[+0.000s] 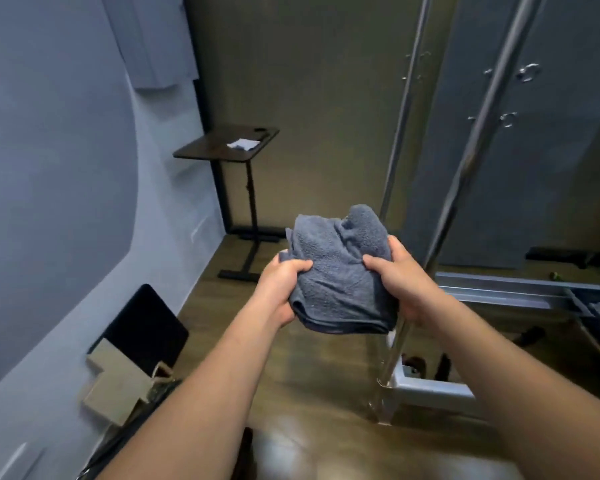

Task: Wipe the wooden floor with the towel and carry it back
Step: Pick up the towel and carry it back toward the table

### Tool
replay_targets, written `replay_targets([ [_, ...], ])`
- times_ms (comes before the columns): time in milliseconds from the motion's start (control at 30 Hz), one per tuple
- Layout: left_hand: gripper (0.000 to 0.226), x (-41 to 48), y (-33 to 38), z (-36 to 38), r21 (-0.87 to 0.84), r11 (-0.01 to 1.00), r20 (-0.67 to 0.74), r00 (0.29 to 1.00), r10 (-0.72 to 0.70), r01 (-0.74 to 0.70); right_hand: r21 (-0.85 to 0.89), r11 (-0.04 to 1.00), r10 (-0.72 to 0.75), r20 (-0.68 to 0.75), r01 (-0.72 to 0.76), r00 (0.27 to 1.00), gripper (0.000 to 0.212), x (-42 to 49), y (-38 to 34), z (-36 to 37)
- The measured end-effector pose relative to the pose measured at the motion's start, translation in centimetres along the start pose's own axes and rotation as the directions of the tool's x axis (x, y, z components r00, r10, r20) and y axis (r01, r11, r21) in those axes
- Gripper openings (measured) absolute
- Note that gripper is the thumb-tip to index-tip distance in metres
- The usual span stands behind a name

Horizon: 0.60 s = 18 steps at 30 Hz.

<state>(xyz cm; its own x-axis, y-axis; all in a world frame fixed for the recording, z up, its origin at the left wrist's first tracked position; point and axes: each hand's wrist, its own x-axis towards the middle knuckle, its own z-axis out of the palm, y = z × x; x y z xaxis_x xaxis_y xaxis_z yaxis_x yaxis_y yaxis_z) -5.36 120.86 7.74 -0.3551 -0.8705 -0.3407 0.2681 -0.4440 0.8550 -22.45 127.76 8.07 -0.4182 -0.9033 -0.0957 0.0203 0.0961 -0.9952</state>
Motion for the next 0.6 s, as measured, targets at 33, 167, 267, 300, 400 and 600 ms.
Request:
replay_targets([
  [33,0.023,1.3,1.4,-1.5,0.007,1.000,-0.016,1.000,0.015,-0.015,-0.006,1.000,-0.005,0.025,0.005,1.000,0.025,1.7,-0.4,1.9],
  [167,0.026,6.6,5.9,-5.9,0.027,0.997,-0.077,0.994,0.078,-0.076,-0.012,1.000,0.026,0.095,-0.025,0.995,0.023,8.3,-1.6,7.7],
  [267,0.032,11.3,8.4,-8.1,0.016,0.995,-0.140,0.985,0.101,-0.100,-0.016,1.000,0.023,0.151,-0.021,0.988,0.024,14.1,-2.2,10.9],
  [300,0.032,13.0,8.9,-8.7,0.005,0.995,-0.160,0.982,0.101,-0.101,-0.034,0.999,0.014,0.178,-0.008,0.984,0.024,16.1,-2.2,11.7],
  [400,0.033,18.5,10.8,-9.7,-0.025,0.992,-0.216,0.970,0.113,-0.121,-0.132,0.989,-0.033,0.264,0.070,0.964,0.022,23.5,-2.2,13.8],
  [600,0.030,28.6,14.8,-10.6,-0.054,0.981,-0.426,0.893,0.145,-0.185,-0.194,0.975,-0.014,0.417,0.104,0.909,0.023,36.8,-2.1,17.8],
])
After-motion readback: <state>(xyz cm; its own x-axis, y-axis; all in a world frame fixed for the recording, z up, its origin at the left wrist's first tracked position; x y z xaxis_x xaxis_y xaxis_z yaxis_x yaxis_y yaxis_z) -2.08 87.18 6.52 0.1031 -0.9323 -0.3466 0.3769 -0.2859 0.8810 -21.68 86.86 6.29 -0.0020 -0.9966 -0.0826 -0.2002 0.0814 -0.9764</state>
